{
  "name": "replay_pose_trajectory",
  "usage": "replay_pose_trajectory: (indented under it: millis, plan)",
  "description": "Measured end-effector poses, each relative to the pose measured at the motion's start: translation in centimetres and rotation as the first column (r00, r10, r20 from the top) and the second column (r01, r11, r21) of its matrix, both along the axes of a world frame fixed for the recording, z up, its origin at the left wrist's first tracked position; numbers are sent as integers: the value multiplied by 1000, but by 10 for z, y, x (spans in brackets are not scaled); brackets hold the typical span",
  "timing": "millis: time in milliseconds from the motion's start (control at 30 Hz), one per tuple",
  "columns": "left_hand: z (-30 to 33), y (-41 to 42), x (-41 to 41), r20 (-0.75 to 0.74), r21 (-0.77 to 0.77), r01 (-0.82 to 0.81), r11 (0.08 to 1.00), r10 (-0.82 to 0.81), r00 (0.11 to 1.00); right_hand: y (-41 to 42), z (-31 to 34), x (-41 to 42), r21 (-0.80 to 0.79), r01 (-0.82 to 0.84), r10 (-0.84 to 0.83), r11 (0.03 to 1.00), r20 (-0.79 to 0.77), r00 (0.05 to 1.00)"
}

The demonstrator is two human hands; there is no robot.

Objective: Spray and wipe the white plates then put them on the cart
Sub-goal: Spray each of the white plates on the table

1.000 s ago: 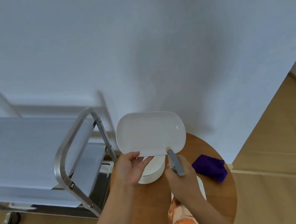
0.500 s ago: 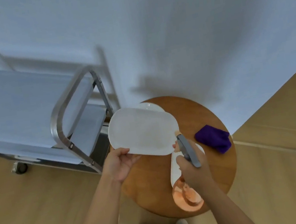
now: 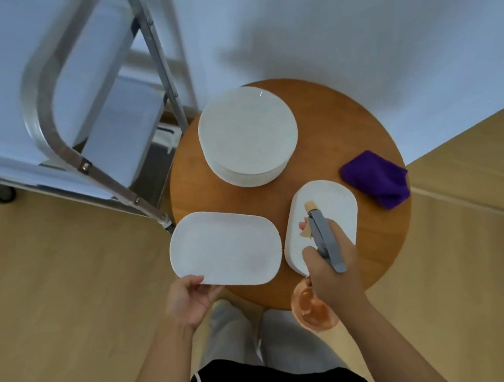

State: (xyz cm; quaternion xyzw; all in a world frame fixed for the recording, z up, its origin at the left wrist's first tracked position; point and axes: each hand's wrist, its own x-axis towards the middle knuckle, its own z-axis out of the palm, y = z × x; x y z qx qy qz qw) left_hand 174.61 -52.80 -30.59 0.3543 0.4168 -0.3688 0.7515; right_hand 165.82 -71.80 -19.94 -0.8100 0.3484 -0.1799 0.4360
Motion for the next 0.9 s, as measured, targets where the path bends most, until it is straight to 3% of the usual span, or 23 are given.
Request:
replay_pose_trajectory:
  millis: [333,433,533,600,800,900]
  plan:
    - [-40,-17,21,-60,135,-12,991,20,998,9,-35,-1,49,0,4,999,-73,997]
    - [-49,-17,30,-30,243,100,965,-95,995,5,-38,-1,118,48,-34,992,-116,993]
    - [-54,-11,35,9,500,412,761,-481,877,0,-37,1,117,48,-34,992,-120,992]
    - [-58,-7,35,-7,607,508,611,-635,772,-2,-37,1,106,33,-20,994,-116,993]
    - [-57,-11,32,-93,632,606,482,-730,677,-9,-40,-9,150,82,-59,985,-151,987]
    - [-52,-19,23,-152,667,652,360,-792,592,-13,-42,-18,158,101,-77,982,-150,986]
